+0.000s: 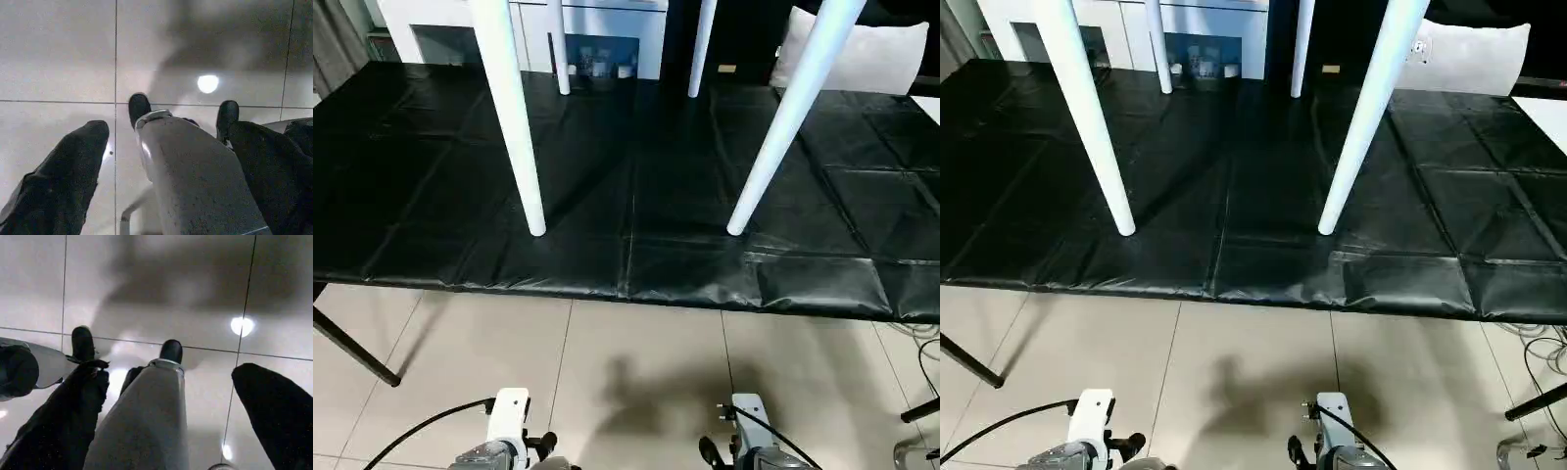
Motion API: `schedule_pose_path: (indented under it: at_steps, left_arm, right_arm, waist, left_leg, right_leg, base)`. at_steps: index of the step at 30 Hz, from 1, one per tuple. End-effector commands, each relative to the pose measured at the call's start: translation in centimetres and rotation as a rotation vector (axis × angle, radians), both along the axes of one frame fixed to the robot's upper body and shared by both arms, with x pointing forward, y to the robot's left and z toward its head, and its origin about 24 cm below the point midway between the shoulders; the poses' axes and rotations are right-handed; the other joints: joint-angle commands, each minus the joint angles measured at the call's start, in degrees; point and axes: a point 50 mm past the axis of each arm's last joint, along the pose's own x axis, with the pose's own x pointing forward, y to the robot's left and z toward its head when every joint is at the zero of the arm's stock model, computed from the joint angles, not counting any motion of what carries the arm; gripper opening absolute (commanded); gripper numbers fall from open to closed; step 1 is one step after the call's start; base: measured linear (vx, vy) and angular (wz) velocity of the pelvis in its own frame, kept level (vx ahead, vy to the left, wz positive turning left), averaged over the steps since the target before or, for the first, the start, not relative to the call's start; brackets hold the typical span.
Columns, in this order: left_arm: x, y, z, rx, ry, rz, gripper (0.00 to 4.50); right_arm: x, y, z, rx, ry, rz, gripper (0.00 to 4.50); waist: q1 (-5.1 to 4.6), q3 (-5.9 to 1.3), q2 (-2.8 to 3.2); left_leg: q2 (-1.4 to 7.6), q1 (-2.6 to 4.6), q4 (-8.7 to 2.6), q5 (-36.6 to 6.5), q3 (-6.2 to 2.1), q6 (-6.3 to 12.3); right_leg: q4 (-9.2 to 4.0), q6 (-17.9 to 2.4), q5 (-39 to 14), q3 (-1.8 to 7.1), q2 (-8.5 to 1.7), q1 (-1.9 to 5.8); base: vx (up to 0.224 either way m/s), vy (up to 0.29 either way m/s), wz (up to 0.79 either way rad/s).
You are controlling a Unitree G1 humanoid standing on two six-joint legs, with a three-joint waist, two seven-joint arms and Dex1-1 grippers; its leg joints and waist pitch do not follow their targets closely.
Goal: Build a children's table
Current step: Flip table
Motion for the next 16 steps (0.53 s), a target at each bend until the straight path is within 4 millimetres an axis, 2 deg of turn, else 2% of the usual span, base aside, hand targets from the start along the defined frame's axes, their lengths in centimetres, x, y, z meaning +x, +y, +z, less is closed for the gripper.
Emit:
schedule_pose_path:
  at_steps: [1,11,16]
  left_arm:
    - [-0.12,0.11,-0.05,0.008,0.007,0.006,4.43]
    - [-0.12,0.11,-0.05,0.008,0.007,0.006,4.43]
    - [-0.12,0.11,-0.05,0.008,0.007,0.006,4.43]
  right_arm:
    - [0.44,0.02,0.17,0.001,-0.011,-0.005,4.50]
    - [0.44,0.02,0.17,0.001,-0.011,-0.005,4.50]
    - [0.44,0.02,0.17,0.001,-0.011,-0.005,4.50]
  waist:
    - [-0.13,-1.62,0.23]
    - [-0.14,-1.59,0.19]
    - [-0.13,-1.52,0.21]
  left_leg:
    - [6.39,0.54,-5.52,-14.6,-2.30,2.23]
    - [6.40,0.45,-5.54,-14.2,-2.28,2.48]
    - [6.43,0.49,-5.65,-14.9,-2.32,2.24]
  right_leg:
    - [-4.90,-15.2,-7.0,3.79,-7.47,1.06]
    - [-4.89,-15.2,-6.6,3.80,-7.48,1.07]
    - [-5.01,-15.0,-8.0,3.82,-7.46,1.00]
  base:
    - [0.000,0.000,0.00]
    - [0.000,0.000,0.00]
    - [0.000,0.000,0.00]
